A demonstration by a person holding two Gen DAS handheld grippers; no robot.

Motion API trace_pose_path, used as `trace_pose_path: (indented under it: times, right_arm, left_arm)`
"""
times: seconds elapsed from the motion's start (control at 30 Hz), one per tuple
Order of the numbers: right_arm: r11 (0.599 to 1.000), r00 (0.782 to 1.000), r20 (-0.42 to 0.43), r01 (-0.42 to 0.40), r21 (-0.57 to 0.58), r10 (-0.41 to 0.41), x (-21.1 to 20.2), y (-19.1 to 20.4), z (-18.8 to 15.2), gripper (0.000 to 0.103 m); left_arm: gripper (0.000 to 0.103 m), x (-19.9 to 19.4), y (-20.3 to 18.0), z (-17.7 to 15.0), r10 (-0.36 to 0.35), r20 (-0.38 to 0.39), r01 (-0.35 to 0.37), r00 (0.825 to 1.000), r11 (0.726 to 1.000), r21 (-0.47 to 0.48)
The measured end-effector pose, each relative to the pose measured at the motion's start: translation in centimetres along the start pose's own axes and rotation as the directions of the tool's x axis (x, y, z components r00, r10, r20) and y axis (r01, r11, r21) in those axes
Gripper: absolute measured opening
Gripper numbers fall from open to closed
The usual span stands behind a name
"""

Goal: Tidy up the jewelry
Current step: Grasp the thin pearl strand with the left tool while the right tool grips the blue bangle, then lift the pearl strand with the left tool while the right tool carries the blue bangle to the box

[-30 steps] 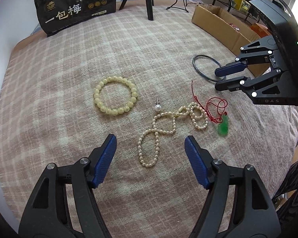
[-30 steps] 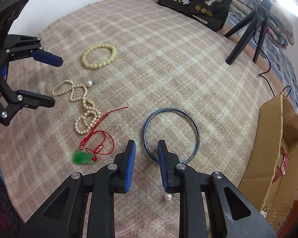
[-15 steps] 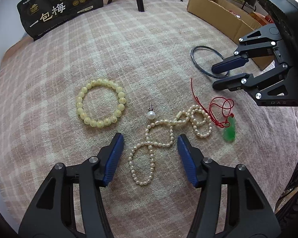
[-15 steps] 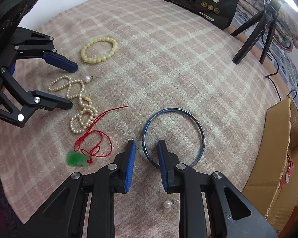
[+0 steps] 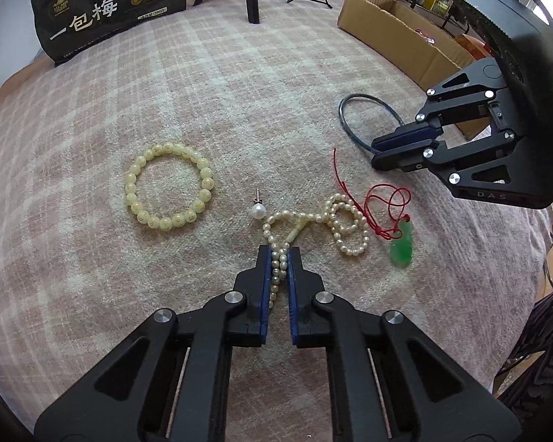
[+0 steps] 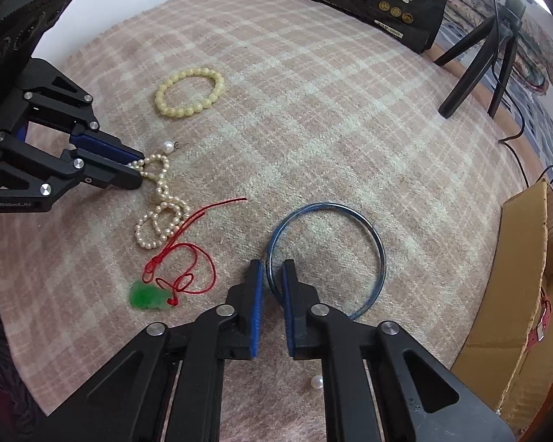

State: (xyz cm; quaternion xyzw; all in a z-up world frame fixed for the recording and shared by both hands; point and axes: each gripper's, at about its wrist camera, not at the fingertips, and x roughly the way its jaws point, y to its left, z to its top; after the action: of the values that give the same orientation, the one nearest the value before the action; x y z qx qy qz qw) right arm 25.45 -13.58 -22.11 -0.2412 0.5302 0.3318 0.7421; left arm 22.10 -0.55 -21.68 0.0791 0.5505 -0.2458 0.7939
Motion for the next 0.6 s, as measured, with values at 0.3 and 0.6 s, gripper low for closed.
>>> trace_pose_path:
  times: [0.3,0.6]
  right_arm:
    - [0.999,1.0,0.009,-0.012,0.039,0.011,-0.7,-0.2,-0.2,0.003]
    - [0.996,0.998,0.063,-0.012,0.093,0.006,-3.2,-0.6,-0.8,0.003]
  left_arm:
    - [0.006,-2.0,-0.5,-0.1,-0.018,0.05,0.02,0.999,0.999,-0.026]
    - [0.005,-4.1,-1.2,0.3,-0.023,0.111,0.026,0.994,0.999,-0.021]
